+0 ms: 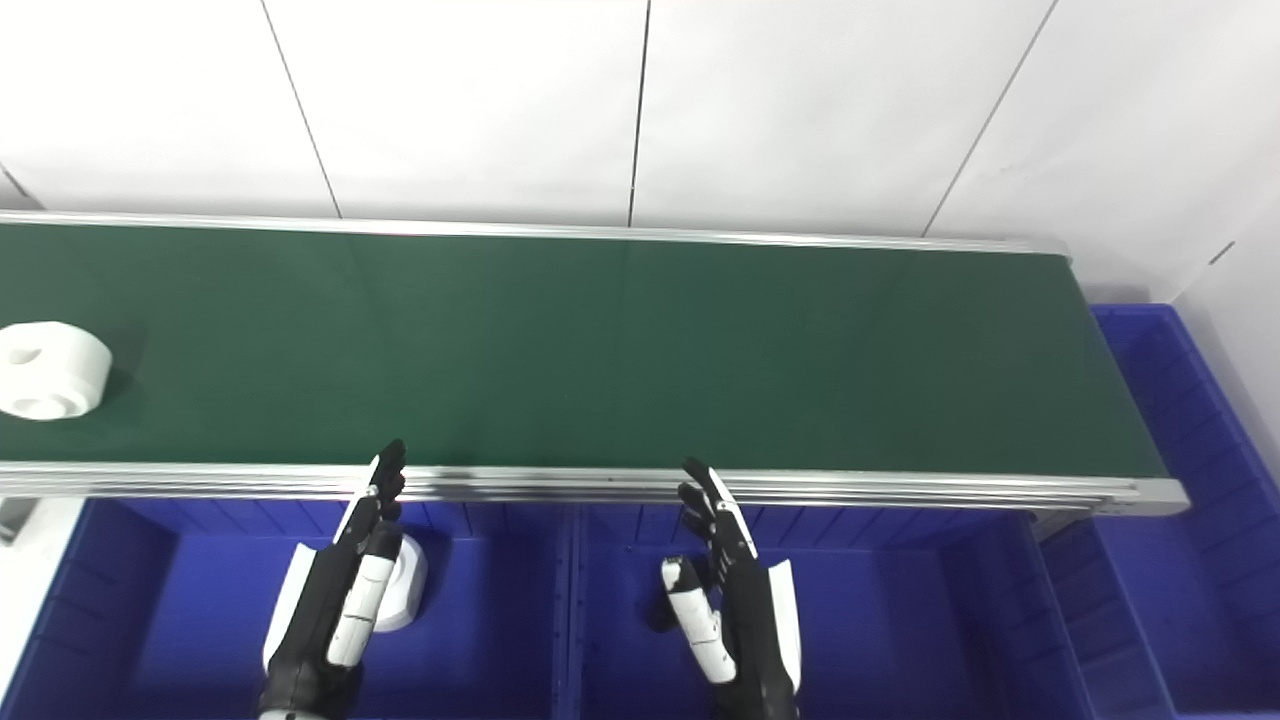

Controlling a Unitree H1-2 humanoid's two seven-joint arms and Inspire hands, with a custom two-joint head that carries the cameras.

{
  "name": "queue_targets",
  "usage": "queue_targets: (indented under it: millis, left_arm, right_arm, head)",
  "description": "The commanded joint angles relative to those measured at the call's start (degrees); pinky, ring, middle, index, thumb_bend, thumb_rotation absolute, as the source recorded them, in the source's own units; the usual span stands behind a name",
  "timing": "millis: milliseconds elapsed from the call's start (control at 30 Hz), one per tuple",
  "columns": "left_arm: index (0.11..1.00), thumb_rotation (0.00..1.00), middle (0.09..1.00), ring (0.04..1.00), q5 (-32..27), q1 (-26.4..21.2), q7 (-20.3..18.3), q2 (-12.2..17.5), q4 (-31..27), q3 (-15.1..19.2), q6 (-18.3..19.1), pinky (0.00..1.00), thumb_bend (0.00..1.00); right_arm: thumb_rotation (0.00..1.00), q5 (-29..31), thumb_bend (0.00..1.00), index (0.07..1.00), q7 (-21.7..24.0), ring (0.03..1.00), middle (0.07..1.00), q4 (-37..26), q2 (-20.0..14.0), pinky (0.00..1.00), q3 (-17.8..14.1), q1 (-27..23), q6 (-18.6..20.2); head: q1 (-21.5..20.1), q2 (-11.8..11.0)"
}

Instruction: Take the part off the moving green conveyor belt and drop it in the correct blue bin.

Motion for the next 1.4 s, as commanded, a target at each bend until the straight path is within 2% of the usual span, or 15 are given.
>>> queue_targets:
  millis: [0,500,700,767,800,833,867,967,1067,1167,1267,1300,1367]
  left_arm:
    - [0.979,1.00,1.000,1.000,0.07,-0.61,-0.37,-0.02,-1.76,-0.32,-0.63,1.00,0.53]
    - [0.978,1.00,1.000,1.000,-0.24,-0.81,-0.86,0.03,-1.66,-0.34,0.00,1.00,0.55]
    - [0.975,1.00,1.000,1.000,-0.19,-0.81,-1.05,-0.18,-1.46,-0.34,0.14,1.00,0.56]
    - [0.975,1.00,1.000,1.000,0.02,-0.73,-0.93,-0.23,-0.86,-0.53,-0.49,1.00,0.56]
    - [0.974,1.00,1.000,1.000,0.31,-0.65,-0.74,-0.34,-0.35,-0.75,-1.04,1.00,0.56]
    - [0.973,1.00,1.000,1.000,0.52,-0.56,-0.56,-0.41,0.06,-0.92,-1.51,1.00,0.55]
    - [0.973,1.00,1.000,1.000,0.80,-0.43,-0.24,-0.59,0.89,-1.19,-2.35,1.00,0.55]
    - [0.967,0.96,0.996,0.985,1.44,-0.13,0.57,-1.33,3.08,-2.09,-3.97,0.99,0.56]
    - [0.948,0.91,0.985,0.964,1.94,-0.33,1.30,-1.92,4.91,-2.83,-5.36,0.97,0.54]
    - [0.937,0.83,0.979,0.953,1.69,-0.74,1.84,-2.46,6.82,-3.11,-7.22,0.95,0.48]
    - [0.927,0.80,0.973,0.944,2.26,-1.21,2.58,-2.95,8.28,-3.23,-8.16,0.94,0.47]
    - [0.925,0.80,0.971,0.942,2.39,-1.38,2.85,-3.20,8.62,-3.25,-8.60,0.93,0.47]
    - [0.914,0.78,0.967,0.942,2.31,-1.67,3.19,-3.55,8.71,-3.31,-9.32,0.93,0.51]
  right_arm:
    - [0.91,0.08,0.76,0.897,0.55,0.894,0.934,-1.90,0.21,0.86,-0.02,0.12,-0.60]
    - [0.88,0.50,0.76,0.900,1.13,0.890,0.938,-2.04,0.22,0.86,-0.15,0.17,0.27]
    - [0.87,0.46,0.73,0.905,1.36,0.890,0.947,-1.94,0.09,0.85,-0.35,0.03,-0.02]
    - [0.87,0.95,0.74,0.906,1.32,0.887,0.945,-1.51,0.06,0.84,-0.59,0.10,-0.26]
    - [0.87,1.41,0.74,0.907,1.45,0.889,0.946,-1.12,-0.21,0.85,-0.77,0.12,-0.64]
    - [0.87,1.77,0.75,0.909,1.61,0.896,0.949,-0.73,-0.52,0.85,-0.89,0.09,-1.17]
    - [0.87,2.24,0.75,0.909,1.80,0.897,0.950,-0.24,-0.98,0.86,-1.12,0.09,-1.72]
    - [0.90,3.54,0.76,0.909,2.39,0.912,0.965,0.86,-2.42,0.88,-1.84,0.18,-2.88]
    - [0.89,4.88,0.72,0.911,2.40,0.914,0.972,2.82,-3.16,0.90,-2.56,-0.11,-4.93]
    - [0.88,5.66,0.70,0.916,2.32,0.918,0.973,5.32,-3.54,0.91,-3.27,-0.86,-7.24]
    - [0.89,6.19,0.70,0.921,2.62,0.924,0.976,7.22,-3.94,0.91,-3.83,-1.68,-8.58]
    - [0.89,6.35,0.70,0.922,2.88,0.924,0.977,7.94,-4.24,0.91,-3.96,-2.07,-9.04]
    - [0.90,6.64,0.68,0.922,3.24,0.931,0.983,9.11,-4.63,0.92,-4.19,-2.68,-9.66]
  head:
    - [0.02,0.03]
    - [-0.01,-0.13]
    - [0.82,-0.77]
    - [2.42,-1.82]
    - [4.60,-3.02]
    - [4.60,-3.02]
    - [6.88,-4.42]
    - [10.20,-7.32]
    - [11.96,-9.53]
    - [13.62,-11.88]
    - [14.44,-13.14]
    - [15.19,-14.37]
    - [15.79,-15.47]
